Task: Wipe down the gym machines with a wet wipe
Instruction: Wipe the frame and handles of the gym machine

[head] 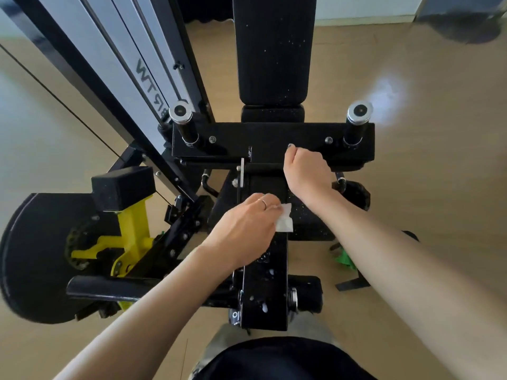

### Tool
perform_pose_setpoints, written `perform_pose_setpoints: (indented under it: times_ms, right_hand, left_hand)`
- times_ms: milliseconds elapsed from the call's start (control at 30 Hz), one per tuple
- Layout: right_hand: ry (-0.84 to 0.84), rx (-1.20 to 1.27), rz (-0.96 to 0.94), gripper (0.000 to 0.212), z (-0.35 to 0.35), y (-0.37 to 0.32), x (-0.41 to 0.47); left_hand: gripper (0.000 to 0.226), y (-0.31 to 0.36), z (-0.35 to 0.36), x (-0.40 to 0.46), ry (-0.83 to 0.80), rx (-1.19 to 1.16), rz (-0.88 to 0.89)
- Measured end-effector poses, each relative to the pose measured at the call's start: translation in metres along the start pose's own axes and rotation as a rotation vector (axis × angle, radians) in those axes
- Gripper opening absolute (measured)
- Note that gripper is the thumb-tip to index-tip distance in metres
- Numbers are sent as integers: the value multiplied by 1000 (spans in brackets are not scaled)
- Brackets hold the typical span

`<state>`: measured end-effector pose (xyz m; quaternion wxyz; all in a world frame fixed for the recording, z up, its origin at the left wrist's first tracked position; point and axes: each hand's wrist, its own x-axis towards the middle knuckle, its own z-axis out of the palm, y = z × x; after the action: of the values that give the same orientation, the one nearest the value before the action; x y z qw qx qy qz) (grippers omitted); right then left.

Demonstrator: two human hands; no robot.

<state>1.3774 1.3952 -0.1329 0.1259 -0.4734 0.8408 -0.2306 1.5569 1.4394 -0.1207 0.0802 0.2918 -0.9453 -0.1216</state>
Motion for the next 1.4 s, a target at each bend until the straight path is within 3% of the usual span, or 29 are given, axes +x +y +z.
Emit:
perform_pose_setpoints:
  times_ms: [133,333,467,533,633,700,900,1000,1100,1167,1400]
  right_hand:
    - [-11,16,-71,55,1,6,-3]
    - [-56,131,-152,36,-6,15,-11]
    - [131,170,-463,39,-17,38,-60]
    - [53,226,-604,43,-23,48,-94]
    - [-227,227,-705,48,-21,55,-140]
    - [-335,194,-691,52,-13,58,-161]
    - [-257,7,-631,55,1,44,-186]
    - [-235,-16,-501,57,11,33,-192]
    - [-216,-43,-421,59,19,27,-197]
    - [-192,-60,-386,60,21,24,-210]
    - [-250,-109,-345,58,23,23,-261]
  left_hand:
    - [37,17,-1,-34,-113,-55,-10]
    - [50,10,-1,-1,-24,23,-292]
    - [51,19,-1,-25,-191,-7,-84]
    - [50,20,1,-45,-236,12,-20]
    - [45,14,3,-53,-183,12,27]
    - [44,12,5,-57,-137,-58,43]
    - [43,0,8,-81,-1,-292,119]
    - [27,-7,18,-97,163,-480,-31]
    - [19,-15,26,-103,286,-444,-268]
    - [20,-20,33,-105,240,-386,-307]
    - [14,-36,16,-69,54,-531,-316]
